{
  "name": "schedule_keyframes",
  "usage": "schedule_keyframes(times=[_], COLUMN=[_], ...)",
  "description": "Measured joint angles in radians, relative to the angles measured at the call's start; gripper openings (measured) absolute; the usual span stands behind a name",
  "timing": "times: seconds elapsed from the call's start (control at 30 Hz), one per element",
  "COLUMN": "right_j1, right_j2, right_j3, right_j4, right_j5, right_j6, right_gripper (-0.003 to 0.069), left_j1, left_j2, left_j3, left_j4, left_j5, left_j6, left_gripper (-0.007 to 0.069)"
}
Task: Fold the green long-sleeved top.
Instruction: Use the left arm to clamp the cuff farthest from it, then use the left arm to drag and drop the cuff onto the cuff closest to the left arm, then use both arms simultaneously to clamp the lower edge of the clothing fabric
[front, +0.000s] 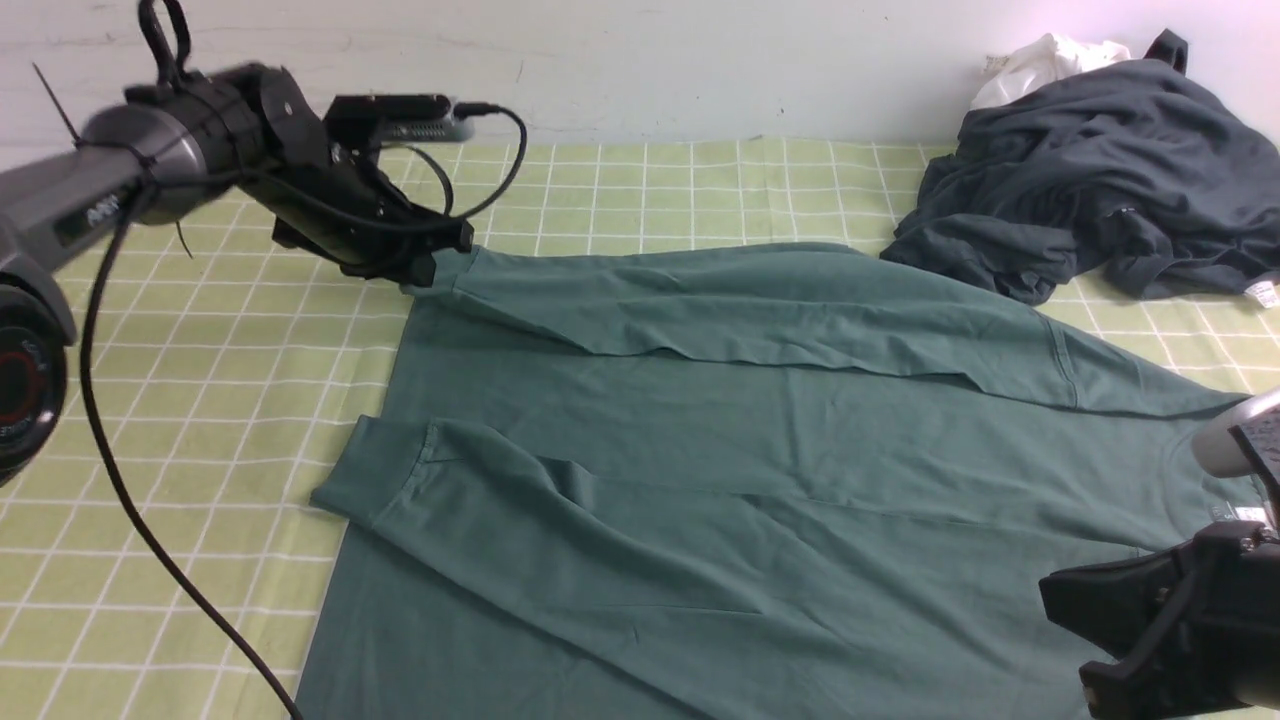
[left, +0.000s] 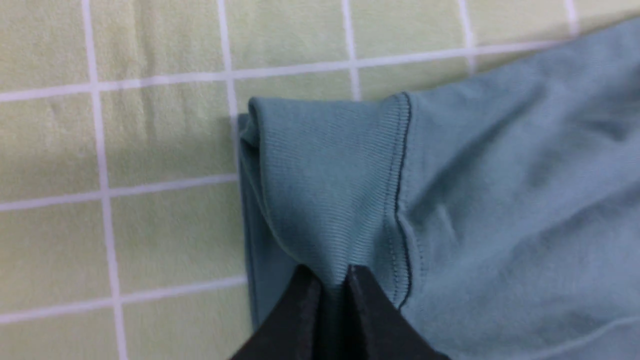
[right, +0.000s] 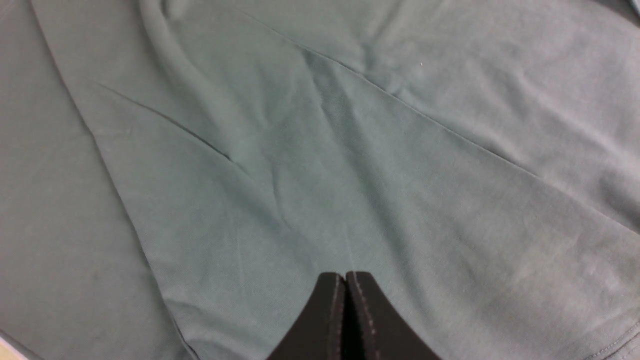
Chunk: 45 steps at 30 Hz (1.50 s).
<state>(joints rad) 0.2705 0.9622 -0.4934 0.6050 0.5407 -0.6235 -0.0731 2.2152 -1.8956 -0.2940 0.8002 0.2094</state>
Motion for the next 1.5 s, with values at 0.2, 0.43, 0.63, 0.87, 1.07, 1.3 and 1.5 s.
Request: schedule_keyframes(times=[0.2, 0.43, 0.63, 0.87, 1.07, 1.3, 1.5], right_j1=[0.000, 0.000, 0.000, 0.000, 0.000, 0.000, 0.000], right_j2=[0.000, 0.000, 0.000, 0.000, 0.000, 0.000, 0.000], right_j3=[0.000, 0.000, 0.000, 0.000, 0.000, 0.000, 0.000], right_j4=[0.004, 0.005, 0.006, 0.007, 0.007, 0.007, 0.007], right_j5=[0.000, 0.021, 0.026, 0.026, 0.026, 0.031, 0.040], right_j6=[0.000, 0.000, 0.000, 0.000, 0.000, -0.025, -0.051], right_gripper=[-0.0008, -0.0008, -0.0008, -0.0008, -0.0008, -0.0008, -0.0008], left_j1=[0.000, -0.003, -0.046, -0.079, -0.079, -0.184, -0.327], left_j2=[-0.156, -0.269, -0.416, -0.472, -0.492, -0.651, -0.703], left_j3=[-0.006, 0.180, 0.456, 0.617, 0.687, 0.946, 1.137], left_j4=[0.063, 0.098, 0.105, 0.116, 0.124, 0.080, 0.145], left_j5=[0.363, 0.411, 0.414, 0.372, 0.384, 0.373, 0.246], left_j6=[0.014, 0.009, 0.008, 0.007, 0.008, 0.045, 0.130], left_gripper=[0.0027, 0.0027, 0.0027, 0.0035, 0.0149, 0.0314, 0.0335])
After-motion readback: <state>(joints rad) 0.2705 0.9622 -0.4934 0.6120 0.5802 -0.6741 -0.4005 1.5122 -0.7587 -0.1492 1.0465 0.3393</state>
